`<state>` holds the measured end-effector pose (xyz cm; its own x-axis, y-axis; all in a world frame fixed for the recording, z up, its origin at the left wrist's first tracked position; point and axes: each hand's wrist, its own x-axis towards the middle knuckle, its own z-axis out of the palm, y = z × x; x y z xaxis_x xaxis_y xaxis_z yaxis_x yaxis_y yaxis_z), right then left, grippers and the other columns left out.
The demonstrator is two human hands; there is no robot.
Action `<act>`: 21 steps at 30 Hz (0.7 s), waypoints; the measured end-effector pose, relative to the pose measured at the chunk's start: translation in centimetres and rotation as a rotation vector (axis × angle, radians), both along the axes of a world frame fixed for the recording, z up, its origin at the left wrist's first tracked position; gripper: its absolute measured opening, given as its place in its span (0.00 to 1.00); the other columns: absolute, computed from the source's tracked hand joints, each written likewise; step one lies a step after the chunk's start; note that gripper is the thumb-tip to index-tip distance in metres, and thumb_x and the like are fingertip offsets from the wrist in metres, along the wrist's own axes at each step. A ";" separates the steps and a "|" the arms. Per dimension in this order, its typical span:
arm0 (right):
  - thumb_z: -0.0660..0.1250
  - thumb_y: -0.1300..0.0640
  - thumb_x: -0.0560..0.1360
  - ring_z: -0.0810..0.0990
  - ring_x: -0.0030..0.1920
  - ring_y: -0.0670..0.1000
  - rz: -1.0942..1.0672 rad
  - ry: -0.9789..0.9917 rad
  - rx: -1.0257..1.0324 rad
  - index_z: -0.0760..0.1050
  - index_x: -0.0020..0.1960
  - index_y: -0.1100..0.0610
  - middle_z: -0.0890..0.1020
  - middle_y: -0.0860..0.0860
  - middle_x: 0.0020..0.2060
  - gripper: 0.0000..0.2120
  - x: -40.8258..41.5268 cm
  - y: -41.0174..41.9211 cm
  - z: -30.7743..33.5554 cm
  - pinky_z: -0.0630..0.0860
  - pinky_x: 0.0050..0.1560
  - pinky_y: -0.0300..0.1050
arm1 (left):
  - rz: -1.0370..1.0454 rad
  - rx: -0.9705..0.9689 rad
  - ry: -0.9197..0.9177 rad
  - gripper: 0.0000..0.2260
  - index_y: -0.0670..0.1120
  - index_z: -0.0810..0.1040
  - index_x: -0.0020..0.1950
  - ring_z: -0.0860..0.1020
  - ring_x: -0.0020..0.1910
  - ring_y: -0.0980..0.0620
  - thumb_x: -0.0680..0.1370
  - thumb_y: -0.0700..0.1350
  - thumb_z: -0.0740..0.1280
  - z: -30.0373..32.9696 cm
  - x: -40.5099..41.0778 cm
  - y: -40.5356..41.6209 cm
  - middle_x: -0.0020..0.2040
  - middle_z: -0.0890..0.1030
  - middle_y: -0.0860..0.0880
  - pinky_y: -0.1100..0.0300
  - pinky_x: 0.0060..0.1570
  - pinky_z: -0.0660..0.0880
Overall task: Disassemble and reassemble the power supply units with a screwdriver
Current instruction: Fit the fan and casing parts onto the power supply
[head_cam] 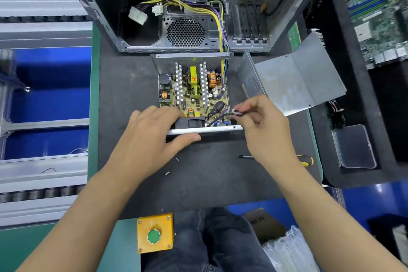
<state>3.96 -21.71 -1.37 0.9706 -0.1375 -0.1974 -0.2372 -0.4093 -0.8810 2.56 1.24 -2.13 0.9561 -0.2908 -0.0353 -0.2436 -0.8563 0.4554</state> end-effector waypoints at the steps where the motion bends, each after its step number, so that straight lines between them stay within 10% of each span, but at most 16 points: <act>1: 0.66 0.70 0.75 0.84 0.47 0.47 -0.015 0.001 0.047 0.74 0.40 0.43 0.84 0.46 0.42 0.21 -0.1 0.0 0.0 0.79 0.49 0.40 | 0.003 -0.004 0.001 0.25 0.50 0.76 0.51 0.72 0.42 0.50 0.75 0.70 0.55 0.0 0.0 0.0 0.42 0.75 0.56 0.54 0.44 0.62; 11: 0.60 0.75 0.78 0.85 0.42 0.50 -0.080 0.002 0.307 0.71 0.43 0.54 0.83 0.51 0.40 0.16 -0.4 0.3 -0.4 0.78 0.46 0.36 | 0.018 -0.035 -0.001 0.24 0.51 0.75 0.50 0.69 0.41 0.52 0.75 0.70 0.56 -0.2 0.1 -0.1 0.40 0.70 0.59 0.54 0.43 0.63; 21: 0.70 0.64 0.76 0.82 0.40 0.43 0.053 -0.168 -0.151 0.80 0.49 0.49 0.83 0.43 0.39 0.09 -0.1 -0.7 -3.3 0.76 0.45 0.29 | 0.012 -0.050 -0.019 0.24 0.50 0.76 0.50 0.70 0.41 0.52 0.75 0.69 0.57 -0.3 0.0 -0.1 0.41 0.72 0.58 0.53 0.43 0.65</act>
